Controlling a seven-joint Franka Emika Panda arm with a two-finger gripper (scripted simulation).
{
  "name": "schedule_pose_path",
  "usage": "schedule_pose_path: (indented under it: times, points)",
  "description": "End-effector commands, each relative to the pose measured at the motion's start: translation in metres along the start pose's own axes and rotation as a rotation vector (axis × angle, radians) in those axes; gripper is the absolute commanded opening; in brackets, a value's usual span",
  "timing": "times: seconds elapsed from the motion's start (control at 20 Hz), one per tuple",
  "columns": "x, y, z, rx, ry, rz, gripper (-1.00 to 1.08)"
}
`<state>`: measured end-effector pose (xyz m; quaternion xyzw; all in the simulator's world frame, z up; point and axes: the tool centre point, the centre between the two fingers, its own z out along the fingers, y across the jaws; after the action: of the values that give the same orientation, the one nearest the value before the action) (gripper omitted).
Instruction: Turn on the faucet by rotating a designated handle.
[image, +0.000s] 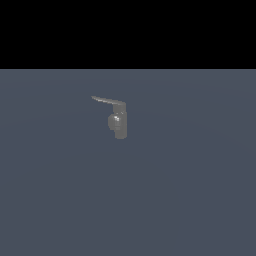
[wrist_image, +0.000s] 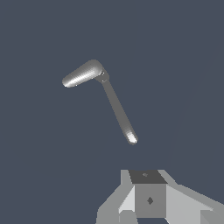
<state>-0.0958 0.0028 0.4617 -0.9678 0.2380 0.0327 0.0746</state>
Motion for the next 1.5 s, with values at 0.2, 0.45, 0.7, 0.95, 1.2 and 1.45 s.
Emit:
schedule_pose_path:
  times: [0.2,0.45,0.7,0.95,1.2,1.45]
  points:
    - [0.042,-0.031,0.031,0.018,-0.026,0.178,-1.0]
    - [0.073,-0.054,0.059,0.018,-0.037,0.317,-1.0]
    - [0.101,-0.076,0.091,0.009,-0.037,0.454,-1.0]
    - [0.127,-0.097,0.127,-0.005,-0.026,0.588,-1.0]
    - [0.149,-0.118,0.165,-0.023,-0.001,0.717,-1.0]
    - [0.168,-0.138,0.204,-0.04,0.036,0.839,-1.0]
